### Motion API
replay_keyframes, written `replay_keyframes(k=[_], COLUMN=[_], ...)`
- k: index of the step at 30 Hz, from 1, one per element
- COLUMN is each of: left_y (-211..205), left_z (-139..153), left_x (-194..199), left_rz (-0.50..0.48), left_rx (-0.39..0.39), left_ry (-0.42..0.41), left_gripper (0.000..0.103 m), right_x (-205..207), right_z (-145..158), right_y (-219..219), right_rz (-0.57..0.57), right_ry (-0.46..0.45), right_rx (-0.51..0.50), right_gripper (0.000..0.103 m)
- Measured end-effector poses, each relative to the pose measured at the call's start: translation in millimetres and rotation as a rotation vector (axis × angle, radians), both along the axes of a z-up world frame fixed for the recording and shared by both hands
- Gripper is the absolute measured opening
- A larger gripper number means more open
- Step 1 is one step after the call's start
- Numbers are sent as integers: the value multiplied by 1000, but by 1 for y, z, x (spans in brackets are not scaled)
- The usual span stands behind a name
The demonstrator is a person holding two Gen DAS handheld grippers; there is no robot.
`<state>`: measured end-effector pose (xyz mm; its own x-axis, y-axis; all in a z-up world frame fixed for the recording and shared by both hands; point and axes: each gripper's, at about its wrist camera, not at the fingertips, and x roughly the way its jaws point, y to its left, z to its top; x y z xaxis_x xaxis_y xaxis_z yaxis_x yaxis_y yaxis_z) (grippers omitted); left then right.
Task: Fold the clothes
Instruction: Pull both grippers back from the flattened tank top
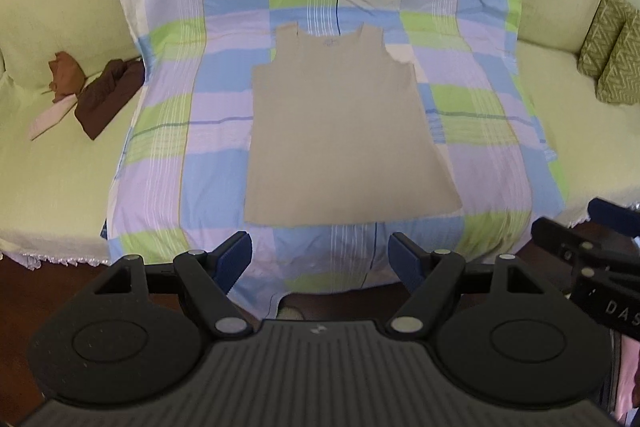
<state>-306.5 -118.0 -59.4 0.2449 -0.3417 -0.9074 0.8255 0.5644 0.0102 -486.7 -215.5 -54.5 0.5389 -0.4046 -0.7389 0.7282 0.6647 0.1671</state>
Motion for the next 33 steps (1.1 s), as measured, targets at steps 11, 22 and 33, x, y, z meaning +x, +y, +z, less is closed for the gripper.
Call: replay_keyframes(k=[11,22,33], left_y=[5,2,-14], left_z=[-4,1,-2], left_x=[3,12,22], left_rz=[18,34,63], left_rx=[17,5,8], left_ry=[21,12,6], left_gripper=[77,77,77], right_x=[5,12,23], right_z=[-5,-1,-2], right_y=[4,-3,-20], right_rz=[0,-1,19], right_ry=[28,34,19], right_rx=[8,-15,-24], right_gripper=[72,72,74])
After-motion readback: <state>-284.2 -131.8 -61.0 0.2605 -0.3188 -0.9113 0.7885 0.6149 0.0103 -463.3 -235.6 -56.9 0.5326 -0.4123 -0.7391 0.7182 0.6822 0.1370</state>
